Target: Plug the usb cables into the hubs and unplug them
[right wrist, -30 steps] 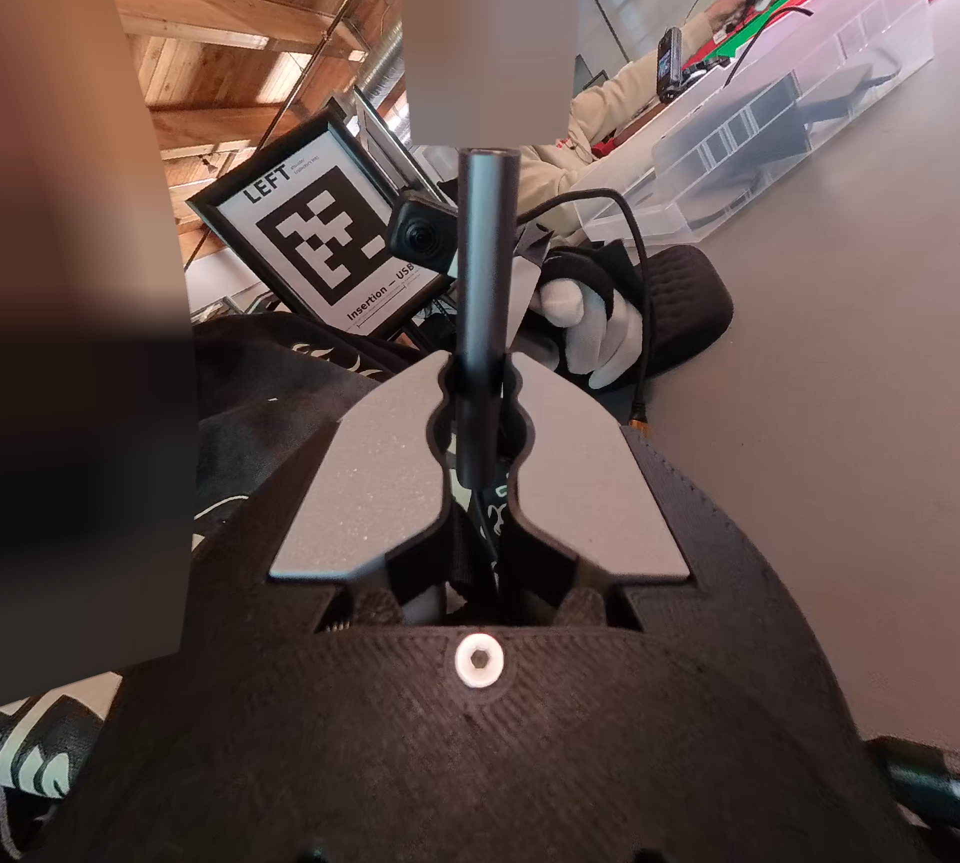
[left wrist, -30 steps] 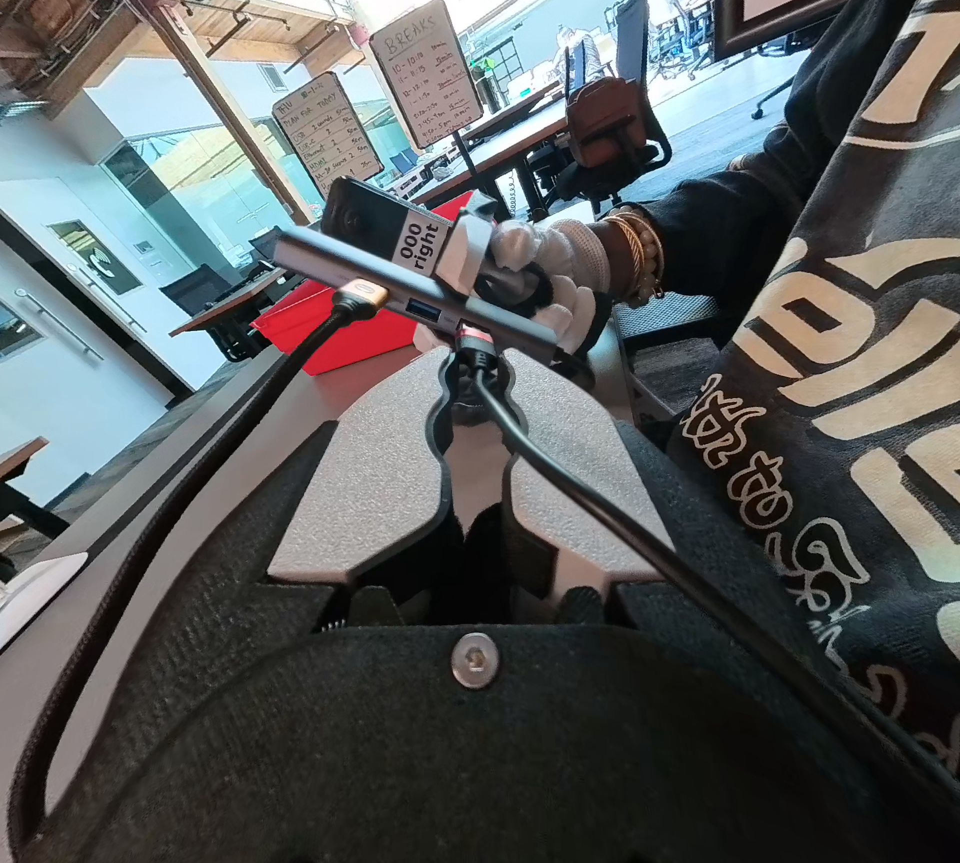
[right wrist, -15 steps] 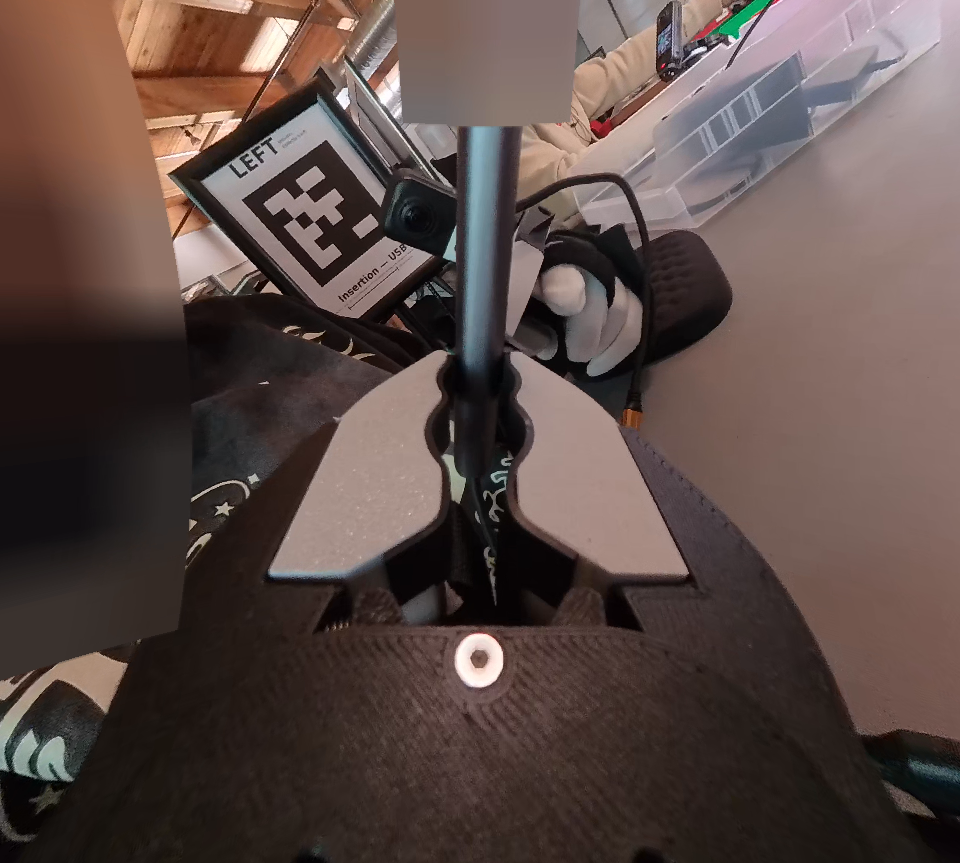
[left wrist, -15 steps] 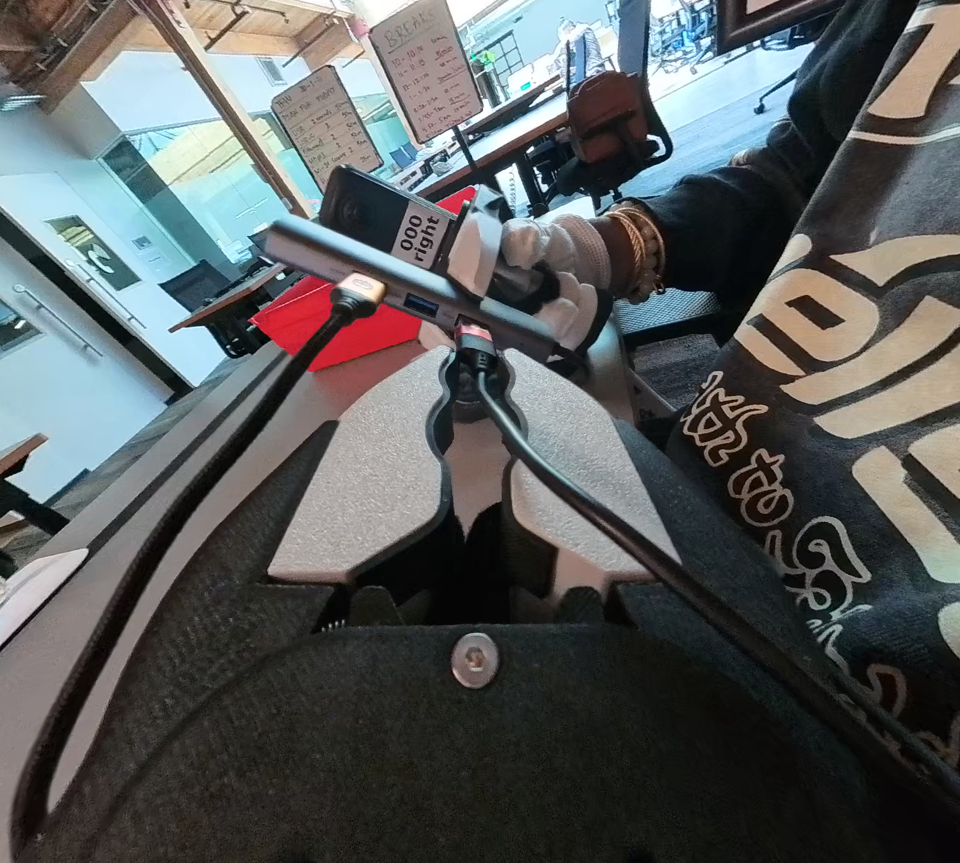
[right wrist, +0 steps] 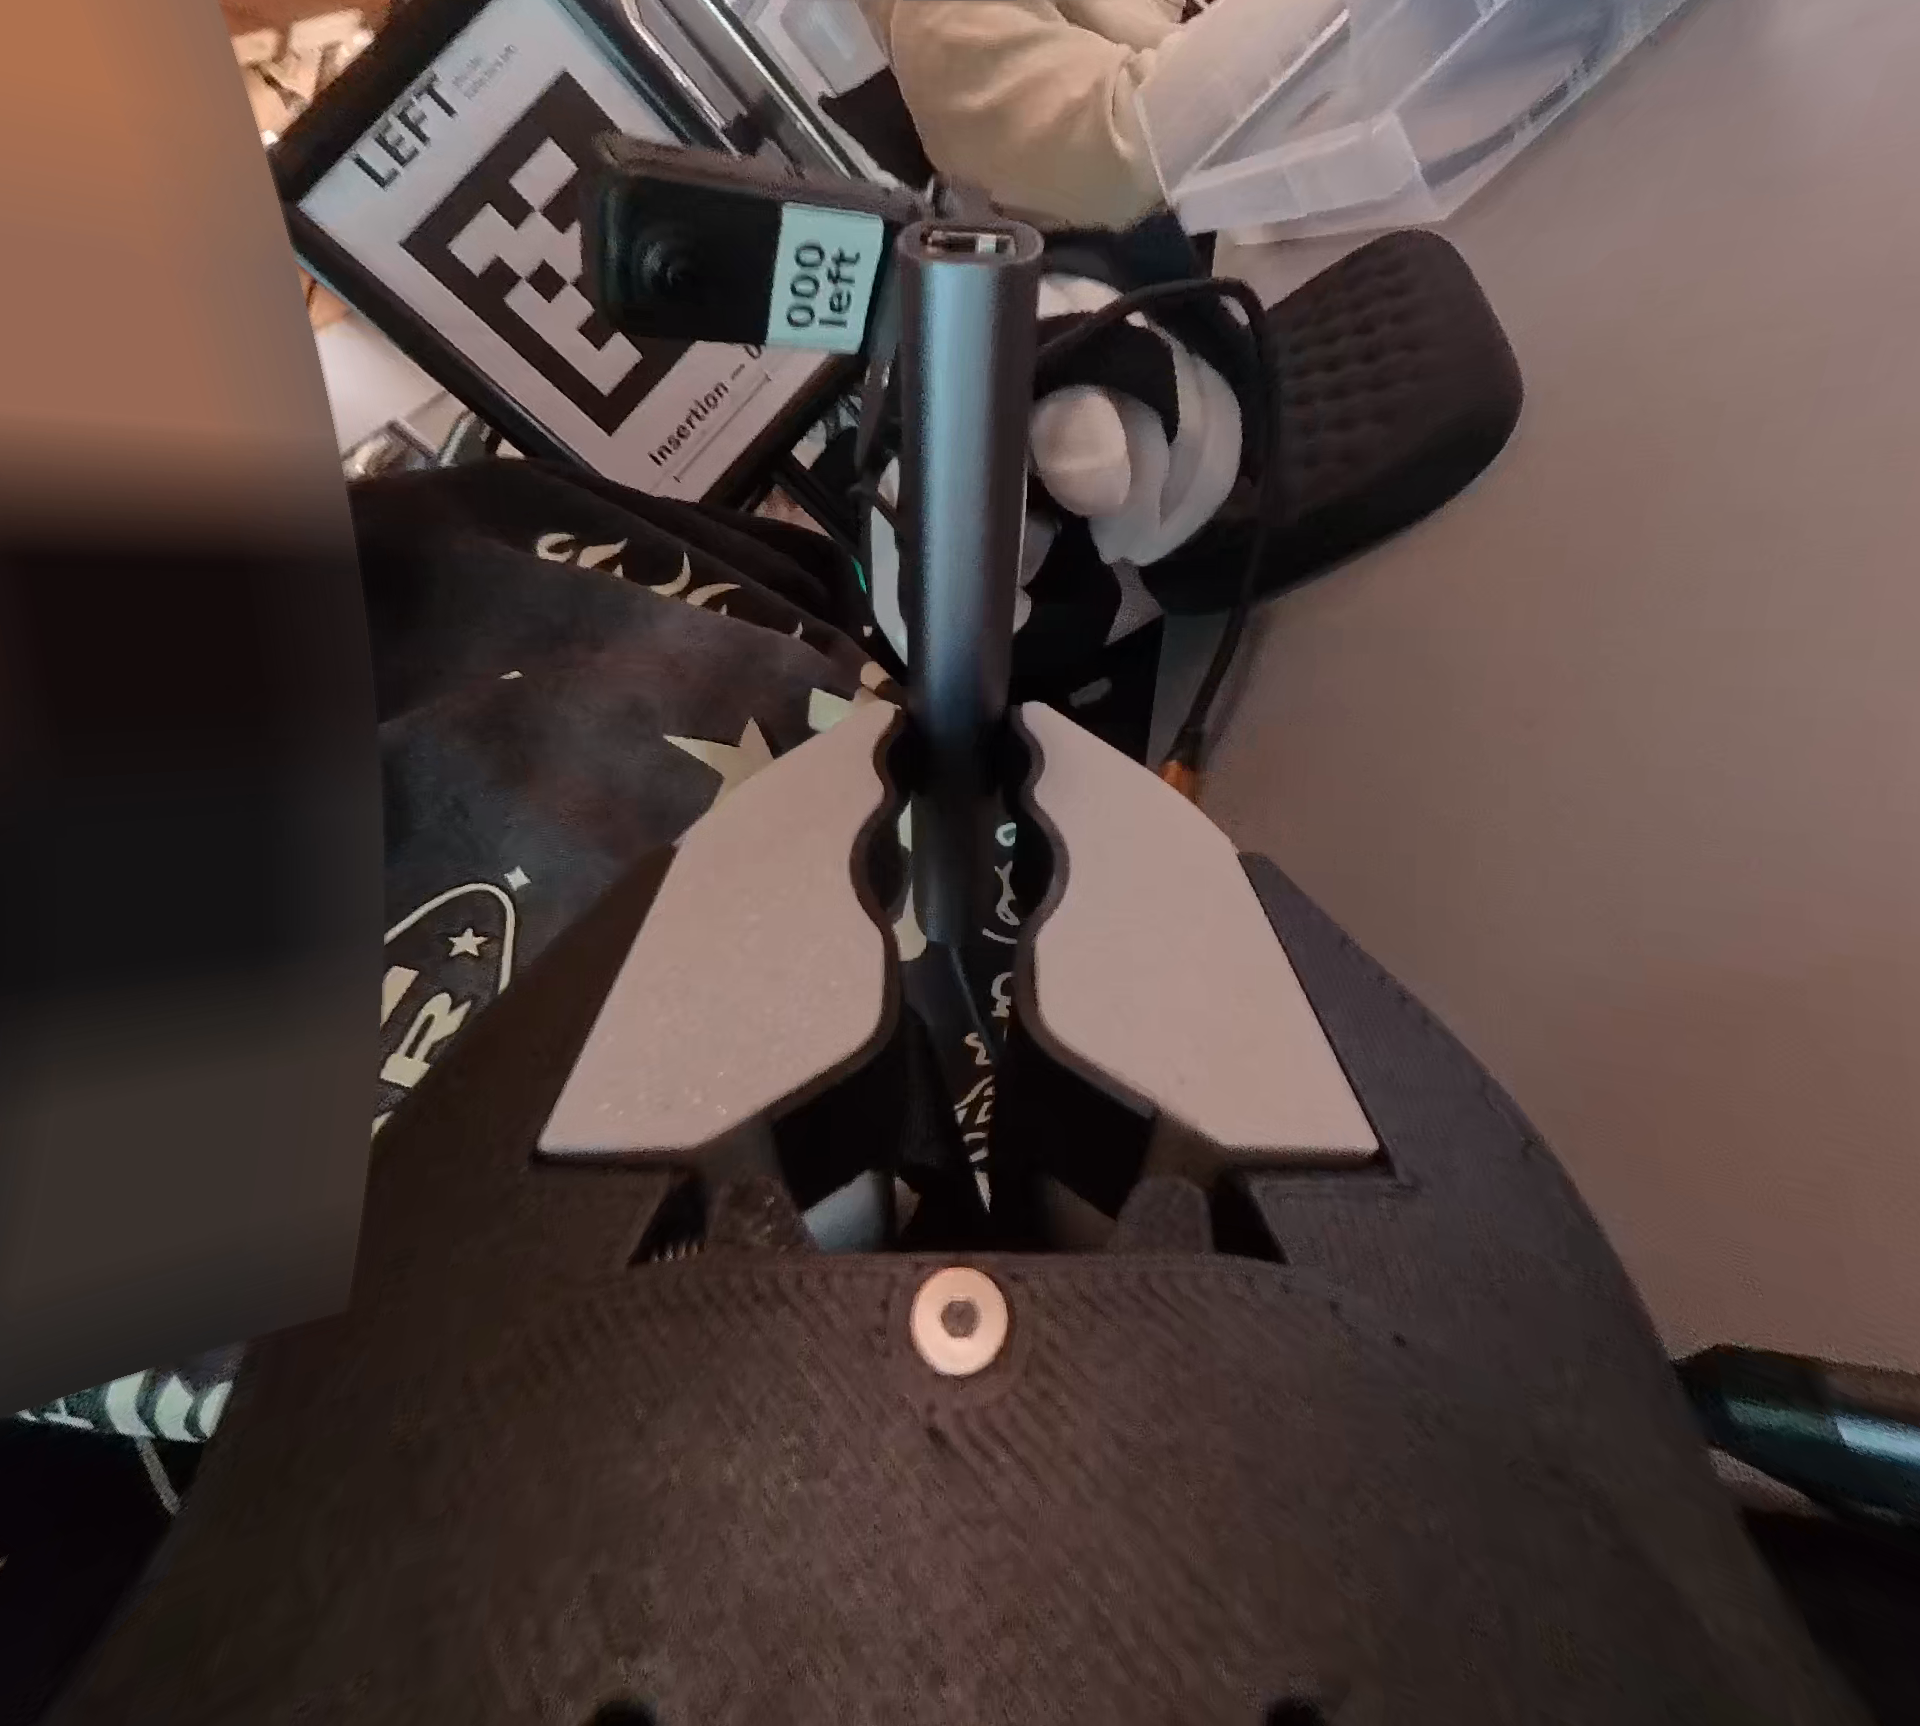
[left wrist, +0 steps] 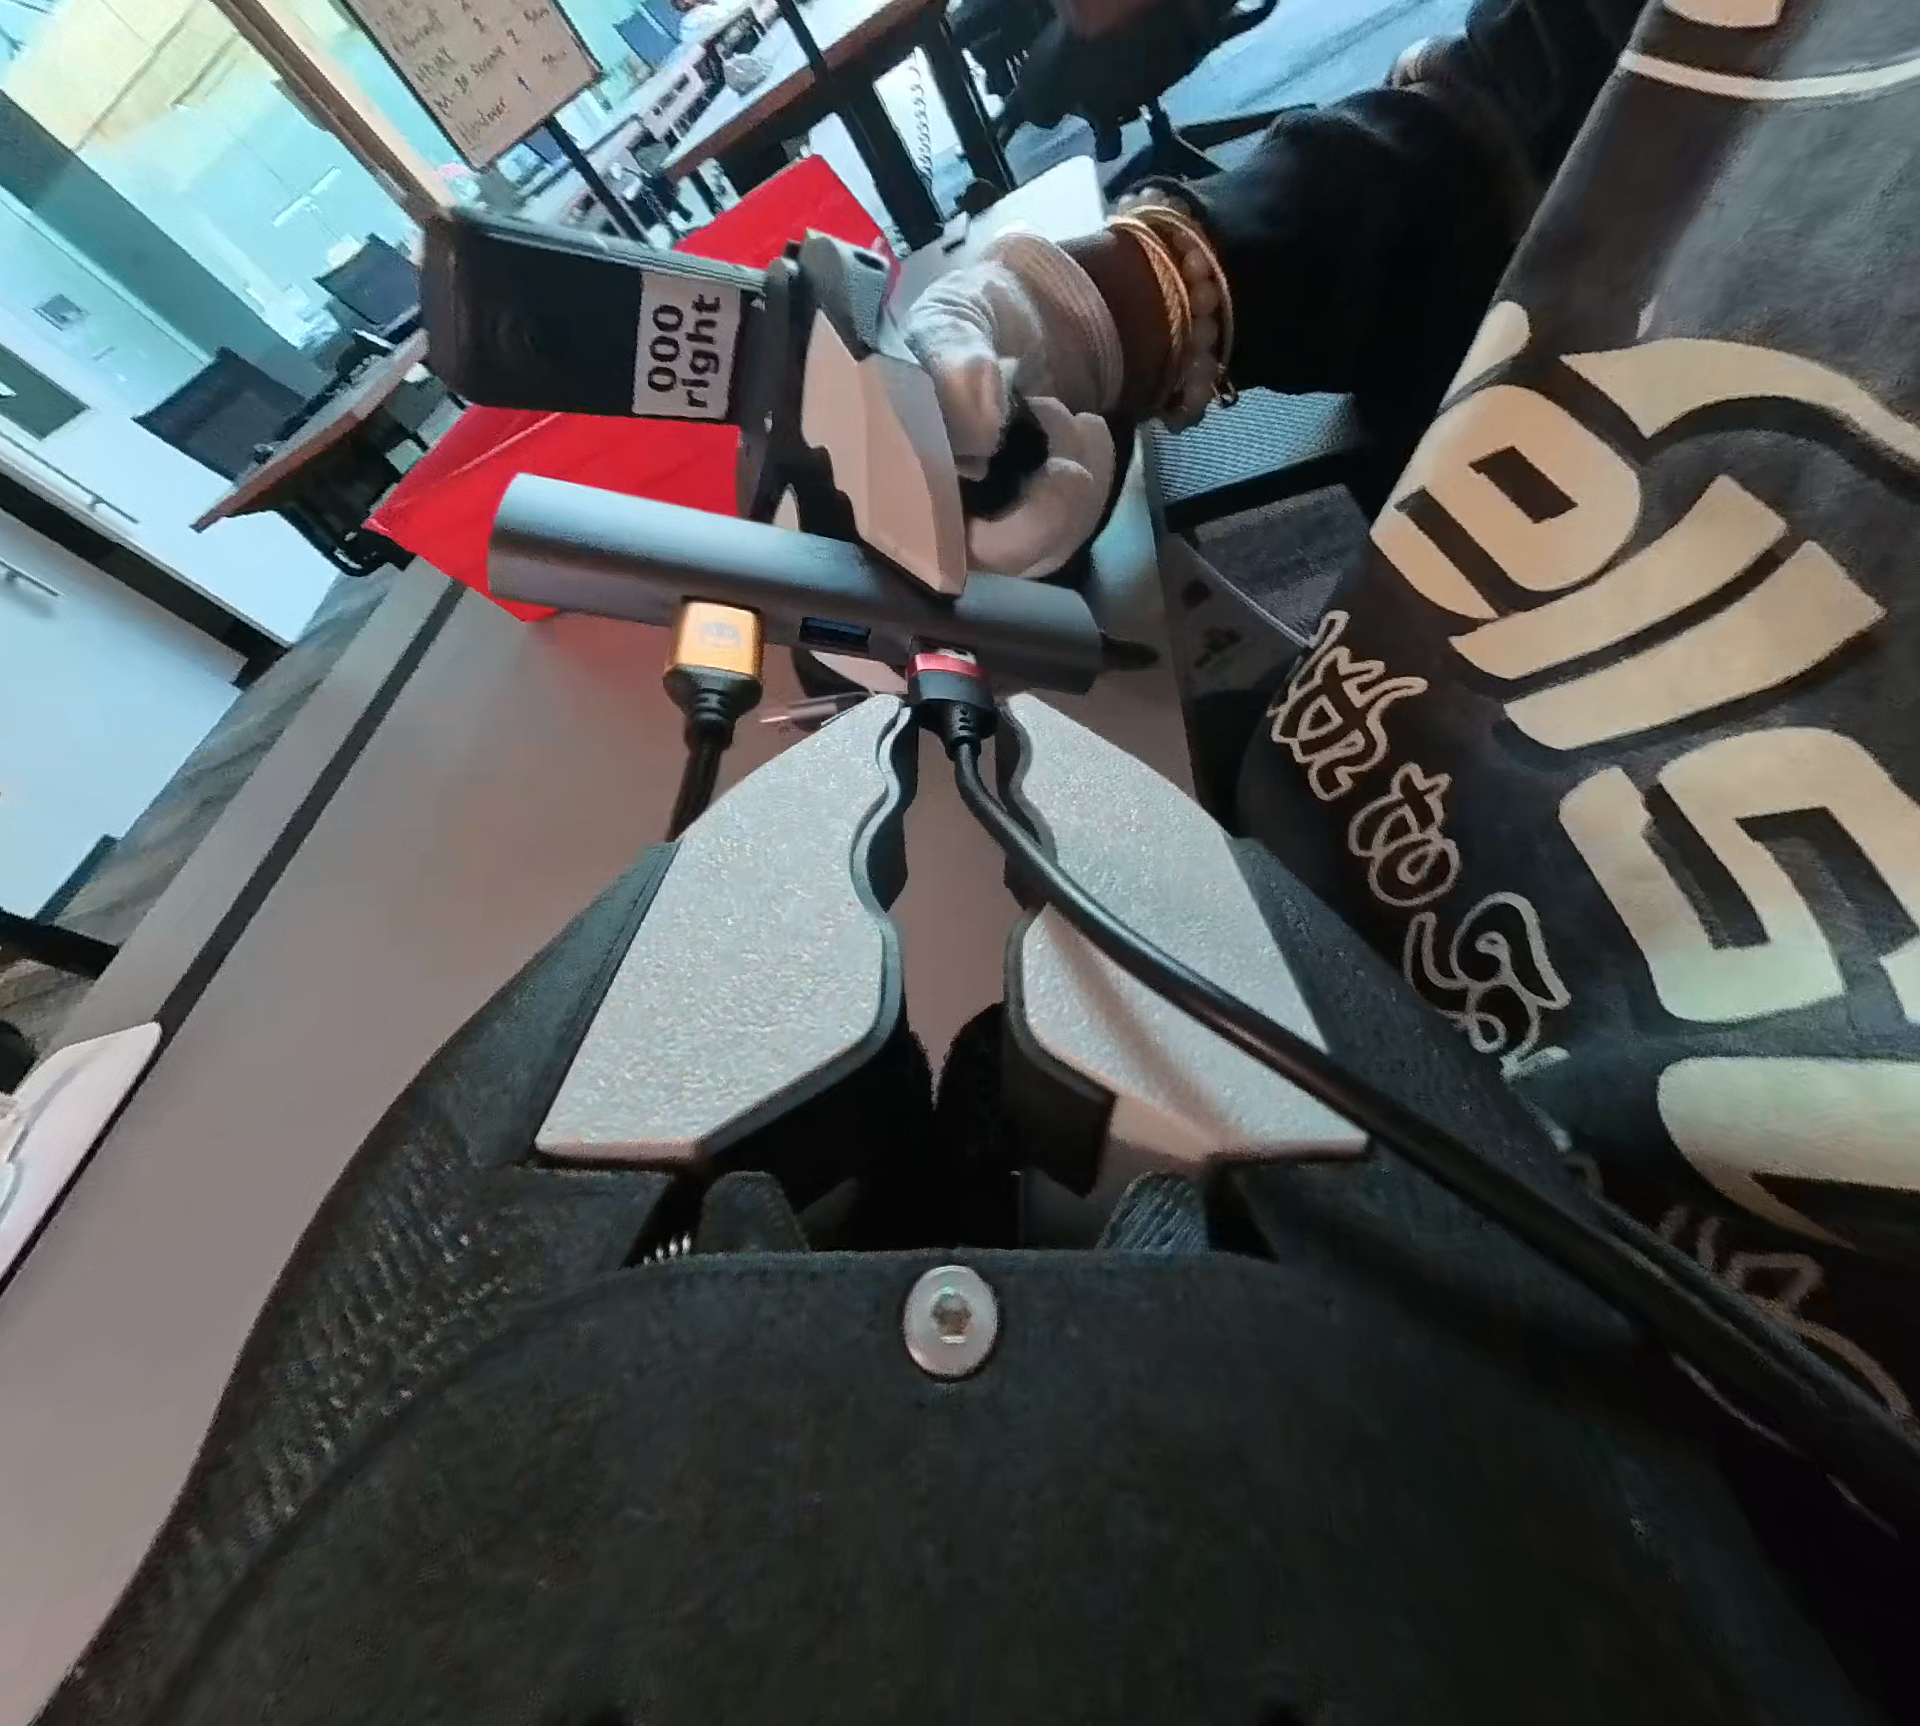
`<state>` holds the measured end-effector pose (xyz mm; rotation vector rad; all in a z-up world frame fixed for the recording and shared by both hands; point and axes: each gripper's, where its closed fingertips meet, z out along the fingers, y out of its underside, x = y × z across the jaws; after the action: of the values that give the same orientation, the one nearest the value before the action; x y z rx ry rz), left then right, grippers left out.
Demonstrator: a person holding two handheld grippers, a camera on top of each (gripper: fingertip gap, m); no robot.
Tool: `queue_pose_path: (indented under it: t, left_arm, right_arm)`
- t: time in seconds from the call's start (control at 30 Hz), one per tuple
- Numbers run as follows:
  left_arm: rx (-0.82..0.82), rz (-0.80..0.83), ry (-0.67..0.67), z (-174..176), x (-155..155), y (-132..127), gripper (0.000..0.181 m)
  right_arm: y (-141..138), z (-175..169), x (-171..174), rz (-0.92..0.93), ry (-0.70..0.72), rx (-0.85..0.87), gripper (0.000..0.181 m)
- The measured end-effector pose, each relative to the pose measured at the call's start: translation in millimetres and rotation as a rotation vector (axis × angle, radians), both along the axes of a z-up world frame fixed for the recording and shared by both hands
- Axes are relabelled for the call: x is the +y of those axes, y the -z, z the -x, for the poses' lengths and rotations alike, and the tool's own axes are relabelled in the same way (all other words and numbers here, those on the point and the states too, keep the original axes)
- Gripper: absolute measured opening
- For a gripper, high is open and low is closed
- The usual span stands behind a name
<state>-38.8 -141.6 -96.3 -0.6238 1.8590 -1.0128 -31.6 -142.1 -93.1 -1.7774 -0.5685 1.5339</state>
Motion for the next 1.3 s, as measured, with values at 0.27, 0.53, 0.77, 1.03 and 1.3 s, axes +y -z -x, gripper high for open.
queue_pose_path:
  t: [0.27,0.53,0.77,1.03,1.3]
  left_arm:
    - [-0.095,0.057,-0.022,-8,4,-2,0.013]
    - [-0.191,0.078,-0.086,-19,5,-10,0.013]
    - [-0.329,0.164,-0.157,-26,6,-24,0.013]
    - [-0.396,0.150,-0.145,-22,2,-31,0.013]
    - [-0.344,0.193,-0.138,-24,6,-32,0.013]
  right_arm:
    - [-4,-8,8,0.011,0.059,0.050,0.016]
    - [-16,-17,16,-0.005,0.129,0.152,0.017]
    - [-30,-24,20,-0.026,0.177,0.279,0.018]
    - [-39,-14,16,-0.014,0.125,0.427,0.019]
    - [-44,-17,17,-0.101,0.178,0.350,0.017]
